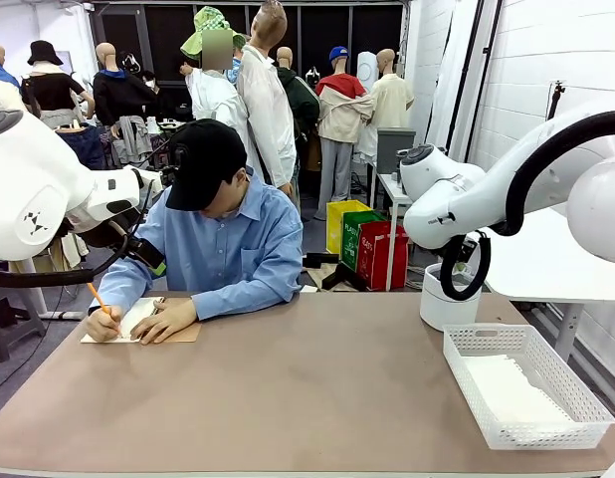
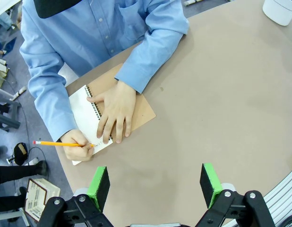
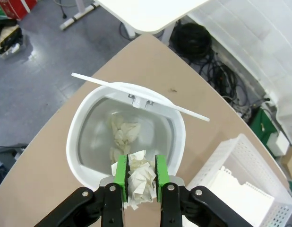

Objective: Sort the paper based on its condition.
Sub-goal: If a person hands you a paper, place it in the Organizing basket , and if it's crumpled, put it in the Trash can.

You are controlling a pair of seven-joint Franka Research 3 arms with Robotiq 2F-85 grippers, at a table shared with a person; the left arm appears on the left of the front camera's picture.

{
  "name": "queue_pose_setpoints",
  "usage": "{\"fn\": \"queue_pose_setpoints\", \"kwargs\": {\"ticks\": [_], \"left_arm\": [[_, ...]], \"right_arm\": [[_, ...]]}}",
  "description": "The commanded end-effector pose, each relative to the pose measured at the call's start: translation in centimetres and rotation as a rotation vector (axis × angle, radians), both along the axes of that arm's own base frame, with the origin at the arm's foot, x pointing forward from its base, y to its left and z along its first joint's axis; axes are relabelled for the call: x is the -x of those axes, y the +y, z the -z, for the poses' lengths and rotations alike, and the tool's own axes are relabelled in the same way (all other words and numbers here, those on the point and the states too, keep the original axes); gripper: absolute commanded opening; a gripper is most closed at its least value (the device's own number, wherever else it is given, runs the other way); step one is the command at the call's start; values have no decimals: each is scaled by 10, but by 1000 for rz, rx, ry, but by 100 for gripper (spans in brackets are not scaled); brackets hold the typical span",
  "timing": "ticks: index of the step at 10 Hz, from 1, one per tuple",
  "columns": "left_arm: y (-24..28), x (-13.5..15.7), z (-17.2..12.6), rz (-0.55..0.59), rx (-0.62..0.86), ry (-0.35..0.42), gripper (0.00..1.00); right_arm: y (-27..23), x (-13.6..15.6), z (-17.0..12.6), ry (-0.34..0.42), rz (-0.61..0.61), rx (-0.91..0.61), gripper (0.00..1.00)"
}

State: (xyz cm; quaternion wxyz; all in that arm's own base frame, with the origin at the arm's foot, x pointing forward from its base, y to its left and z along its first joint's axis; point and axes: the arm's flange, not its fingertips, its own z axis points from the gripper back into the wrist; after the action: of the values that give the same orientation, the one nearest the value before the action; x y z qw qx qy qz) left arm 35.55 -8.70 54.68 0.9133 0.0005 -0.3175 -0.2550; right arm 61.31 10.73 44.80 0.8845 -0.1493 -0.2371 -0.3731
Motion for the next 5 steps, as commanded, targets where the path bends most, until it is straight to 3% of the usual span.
{"fn": "queue_pose_setpoints", "kwargs": {"ticks": [1, 5], "left_arm": [[1, 0, 0, -2, 2, 0, 100], [1, 0, 0, -2, 2, 0, 100]], "right_arm": [[-2, -15, 1, 19, -1, -24, 29], [-6, -24, 10, 51, 7, -34, 29]]}}
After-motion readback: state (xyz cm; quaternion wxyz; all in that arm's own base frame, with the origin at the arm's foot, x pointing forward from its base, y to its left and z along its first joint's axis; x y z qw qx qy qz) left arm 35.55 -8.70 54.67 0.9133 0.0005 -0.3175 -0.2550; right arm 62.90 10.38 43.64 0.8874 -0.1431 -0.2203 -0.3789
